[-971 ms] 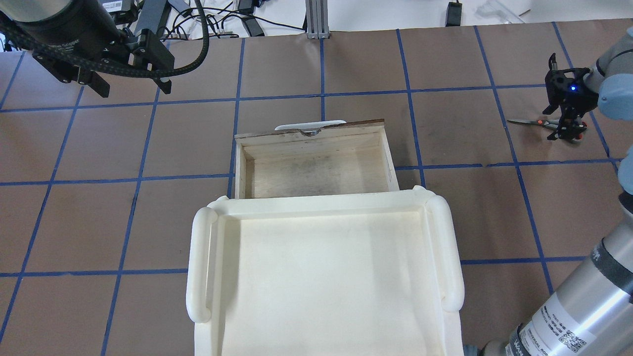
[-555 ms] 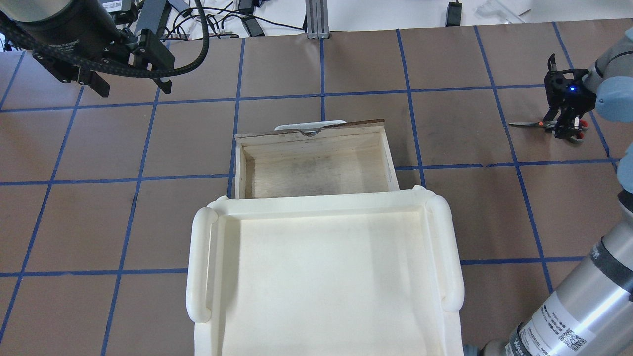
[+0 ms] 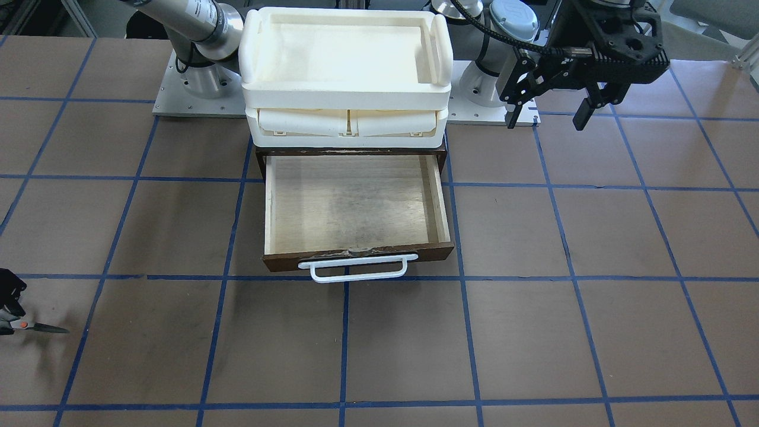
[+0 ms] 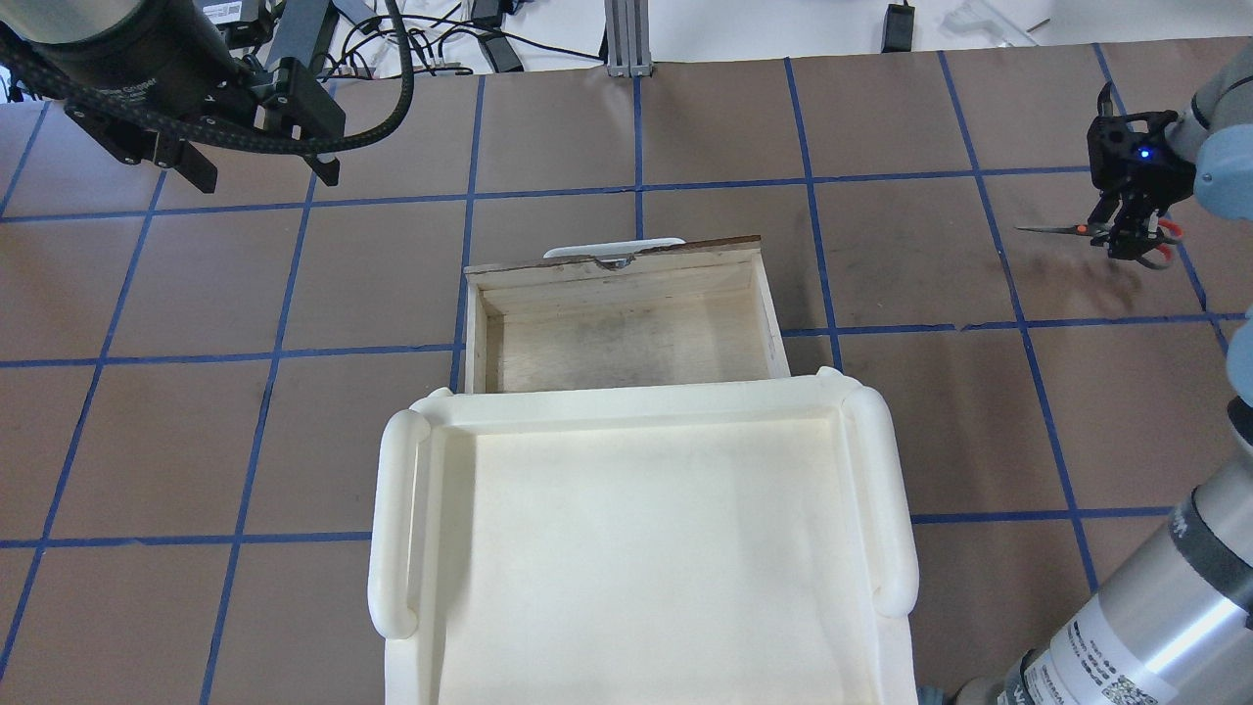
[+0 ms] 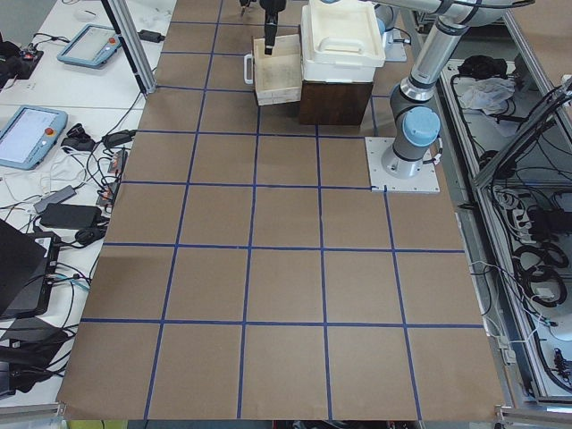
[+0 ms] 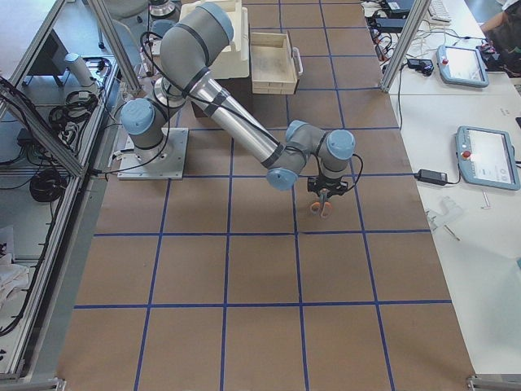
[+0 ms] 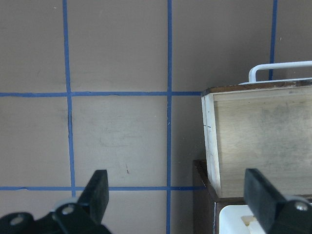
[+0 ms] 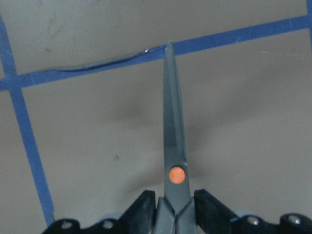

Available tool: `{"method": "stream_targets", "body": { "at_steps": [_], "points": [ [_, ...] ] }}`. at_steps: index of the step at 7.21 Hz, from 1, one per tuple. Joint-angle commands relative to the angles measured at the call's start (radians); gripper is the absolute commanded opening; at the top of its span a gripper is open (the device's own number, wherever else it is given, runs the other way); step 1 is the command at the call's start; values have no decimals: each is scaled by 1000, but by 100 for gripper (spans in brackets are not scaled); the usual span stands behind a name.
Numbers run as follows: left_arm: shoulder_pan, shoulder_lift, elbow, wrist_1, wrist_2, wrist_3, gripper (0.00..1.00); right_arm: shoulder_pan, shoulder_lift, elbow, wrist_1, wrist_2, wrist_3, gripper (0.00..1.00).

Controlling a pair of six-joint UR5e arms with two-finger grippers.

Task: Put scissors in drawer and close it
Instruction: 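Close the right gripper on the scissors at the pivot, then lift the scissors with the right gripper and carry them over the open drawer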

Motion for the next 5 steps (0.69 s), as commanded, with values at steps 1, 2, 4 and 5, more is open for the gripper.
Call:
{"method": "stream_targets", "body": {
  "at_steps": [1,2,4,5],
  "points": [
    [0,0,0,0,0,0,100,124,-146,0,101,3,95,0],
    [0,0,0,0,0,0,100,163,-215,1,170,8,132,0],
    [0,0,0,0,0,0,100,285,-289,1,200,6,242,0],
    [0,0,0,0,2,0,100,371,-322,1,222,6,327,0]
  ]
}}
